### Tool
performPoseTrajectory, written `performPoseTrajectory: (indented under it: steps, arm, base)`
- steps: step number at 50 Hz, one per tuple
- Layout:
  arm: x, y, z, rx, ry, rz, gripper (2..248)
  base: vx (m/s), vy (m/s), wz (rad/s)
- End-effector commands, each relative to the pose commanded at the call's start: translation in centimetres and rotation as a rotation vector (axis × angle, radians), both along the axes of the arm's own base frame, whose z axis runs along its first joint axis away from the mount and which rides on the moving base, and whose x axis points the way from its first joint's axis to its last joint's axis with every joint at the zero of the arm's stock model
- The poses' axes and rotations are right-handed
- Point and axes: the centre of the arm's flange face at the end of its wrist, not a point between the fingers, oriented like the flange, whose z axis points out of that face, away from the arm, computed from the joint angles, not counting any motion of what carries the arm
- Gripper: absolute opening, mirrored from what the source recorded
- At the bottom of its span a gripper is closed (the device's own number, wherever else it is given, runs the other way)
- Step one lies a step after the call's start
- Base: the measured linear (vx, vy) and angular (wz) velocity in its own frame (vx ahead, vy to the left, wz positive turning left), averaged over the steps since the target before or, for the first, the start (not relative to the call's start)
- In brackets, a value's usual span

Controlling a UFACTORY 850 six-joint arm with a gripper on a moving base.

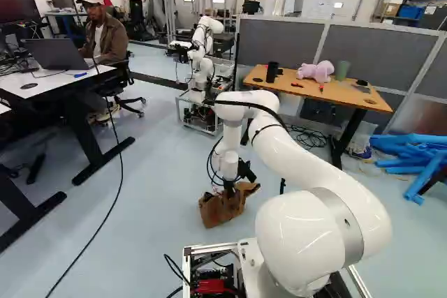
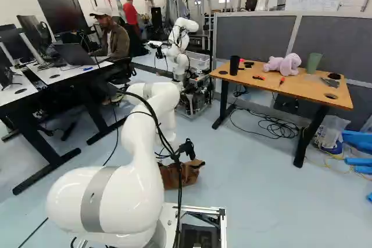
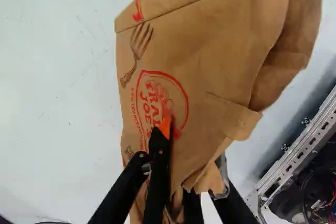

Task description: Pick up the bag on the ground and place it on the table

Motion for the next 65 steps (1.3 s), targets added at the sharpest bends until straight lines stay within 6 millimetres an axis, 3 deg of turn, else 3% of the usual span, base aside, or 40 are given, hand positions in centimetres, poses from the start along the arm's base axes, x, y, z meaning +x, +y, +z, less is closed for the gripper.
performPoseTrajectory:
  steps: [4, 5, 18, 65]
  arm:
    - [0.0, 0.0, 0.0, 0.000, 0.000, 0.000, 35]
    - [0.0, 0.0, 0.0, 0.000, 0.000, 0.000, 21]
    - [0.0, 0.0, 0.4, 0.000, 0.000, 0.000, 21]
    - [-0.3, -0.2, 7.3, 0.007, -0.012, 0.042, 21]
  base:
    - [0.000, 0.000, 0.000]
    - [0.000, 0.000, 0.000]
    - [0.000, 0.000, 0.000]
    - [0.000, 0.000, 0.000]
